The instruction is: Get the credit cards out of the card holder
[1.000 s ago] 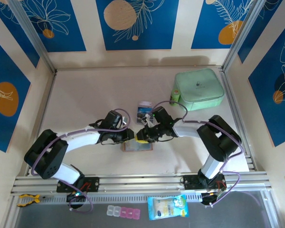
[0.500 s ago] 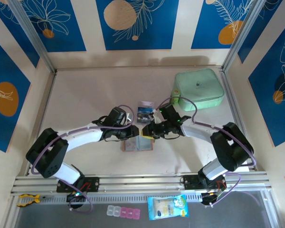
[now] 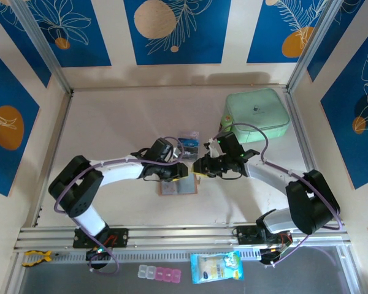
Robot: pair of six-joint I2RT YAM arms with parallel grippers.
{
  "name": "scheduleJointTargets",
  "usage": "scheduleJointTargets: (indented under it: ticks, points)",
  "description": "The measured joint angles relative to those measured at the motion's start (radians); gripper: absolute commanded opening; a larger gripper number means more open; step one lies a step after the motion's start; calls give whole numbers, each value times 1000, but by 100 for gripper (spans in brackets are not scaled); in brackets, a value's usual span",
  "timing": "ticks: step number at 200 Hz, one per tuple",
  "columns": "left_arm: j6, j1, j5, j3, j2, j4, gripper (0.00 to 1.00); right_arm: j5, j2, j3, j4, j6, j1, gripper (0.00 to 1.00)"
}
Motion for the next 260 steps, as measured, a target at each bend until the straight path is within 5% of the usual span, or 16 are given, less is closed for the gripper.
scheduleJointTargets:
  ticks: [172, 260]
  points:
    - [-6, -16, 29, 21, 84, 53, 52, 0, -13, -6, -36, -8, -8, 30]
    - [10, 9, 2, -11, -45, 37, 39, 8, -6, 21, -49, -4, 32, 27]
